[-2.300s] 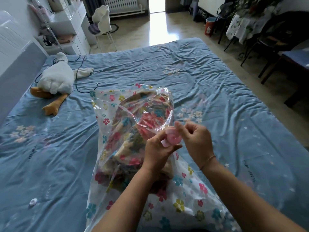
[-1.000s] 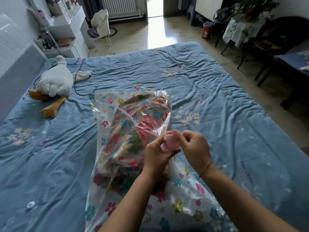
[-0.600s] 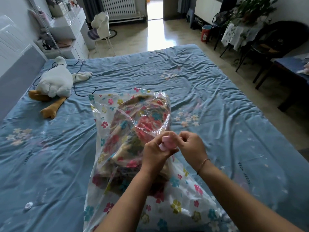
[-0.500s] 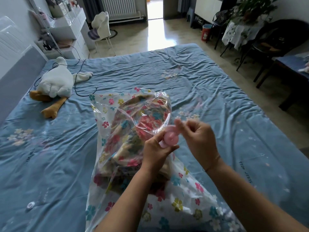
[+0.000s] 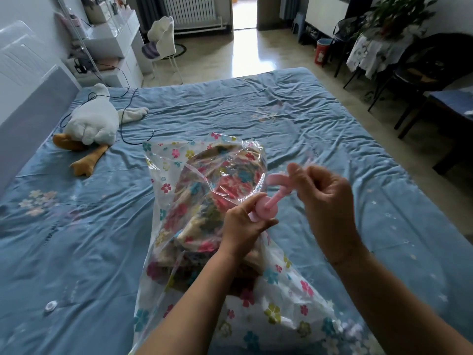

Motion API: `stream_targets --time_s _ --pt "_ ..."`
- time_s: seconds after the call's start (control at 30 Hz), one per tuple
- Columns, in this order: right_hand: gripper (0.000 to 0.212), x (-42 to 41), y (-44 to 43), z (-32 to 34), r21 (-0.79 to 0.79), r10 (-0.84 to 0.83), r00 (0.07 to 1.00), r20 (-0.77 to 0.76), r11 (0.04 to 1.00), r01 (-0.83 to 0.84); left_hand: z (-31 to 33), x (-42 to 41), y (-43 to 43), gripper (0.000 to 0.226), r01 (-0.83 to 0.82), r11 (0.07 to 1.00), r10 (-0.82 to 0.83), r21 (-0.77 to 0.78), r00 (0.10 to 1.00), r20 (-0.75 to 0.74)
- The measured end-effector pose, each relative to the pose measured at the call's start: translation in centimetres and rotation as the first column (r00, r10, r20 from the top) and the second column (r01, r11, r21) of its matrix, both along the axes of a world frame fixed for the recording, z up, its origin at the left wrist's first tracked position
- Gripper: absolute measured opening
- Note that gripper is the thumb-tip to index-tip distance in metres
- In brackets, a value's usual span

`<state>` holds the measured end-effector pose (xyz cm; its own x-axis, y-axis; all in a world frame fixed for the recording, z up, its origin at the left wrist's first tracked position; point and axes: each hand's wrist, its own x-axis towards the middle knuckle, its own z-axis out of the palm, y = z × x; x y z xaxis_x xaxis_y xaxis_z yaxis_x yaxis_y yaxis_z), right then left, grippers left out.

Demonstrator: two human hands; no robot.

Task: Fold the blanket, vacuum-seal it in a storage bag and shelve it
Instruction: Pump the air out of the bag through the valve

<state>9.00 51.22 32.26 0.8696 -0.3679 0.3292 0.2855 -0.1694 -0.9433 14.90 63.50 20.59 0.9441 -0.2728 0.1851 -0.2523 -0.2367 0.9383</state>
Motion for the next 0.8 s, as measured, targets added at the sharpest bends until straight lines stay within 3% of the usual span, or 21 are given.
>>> stream_targets --time_s 0.07,0.1,0.2,0.27,0.33,0.4,0.5,0.57,0.67,0.7,0.8 --pt "0.051 -0.1 0.3 0.5 0.031 -0.045 0.993 0.105 0.999 0.042 0.0 0.2 0.2 0.062 -0.001 1.000 0.001 0.011 1.000 -0.002" --pt "0.055 -0.1 0.4 -0.5 -0.003 -0.057 0.995 0.087 0.998 0.057 0.0 0.1 0.2 0.060 0.000 1.000 0.000 0.016 1.000 -0.004" --pt "0.069 0.7 0.0 -5.7 -0.253 -0.057 0.979 -0.197 0.967 0.006 -0.3 -0.4 0.1 0.052 0.017 1.000 -0.017 0.014 1.000 -0.014" --pt "0.067 1.5 -0.5 -7.1 -0.325 -0.048 0.935 -0.352 0.943 -0.074 -0.4 -0.5 0.2 0.049 0.012 1.000 -0.012 0.000 0.999 -0.037" --pt "0.068 1.8 -0.9 -5.2 -0.303 -0.030 0.955 -0.295 0.951 -0.064 -0.5 -0.2 0.4 0.049 -0.005 1.000 0.005 -0.006 0.999 -0.034" --pt "0.074 1.7 -0.9 -1.6 -0.180 0.021 0.993 -0.114 0.983 -0.041 -0.4 0.2 0.4 0.058 -0.019 1.000 0.018 0.021 1.000 0.006" --pt "0.055 1.1 -0.6 0.2 -0.062 0.000 0.995 0.100 0.998 0.007 -0.5 0.2 0.4 0.062 -0.027 1.000 0.028 0.011 1.000 -0.012" --pt "0.055 1.3 -0.3 -2.8 -0.119 -0.020 1.000 0.017 0.993 0.022 -0.4 -0.2 0.3 0.059 -0.031 0.999 0.031 0.023 0.999 -0.014" --pt "0.057 1.8 -0.5 -7.5 -0.279 -0.016 0.956 -0.294 0.958 -0.070 -0.8 -0.7 0.2 0.054 -0.014 1.000 0.014 0.009 0.999 -0.048" --pt "0.055 1.8 -0.6 -7.6 -0.301 -0.031 0.944 -0.327 0.951 -0.073 -0.8 -0.8 0.3 0.052 -0.015 1.000 0.015 -0.001 0.998 -0.057" --pt "0.060 1.2 -0.5 -3.2 -0.221 -0.027 0.994 -0.110 0.975 0.002 -0.5 -0.4 0.3 0.056 -0.030 1.000 0.030 0.006 0.999 -0.044"
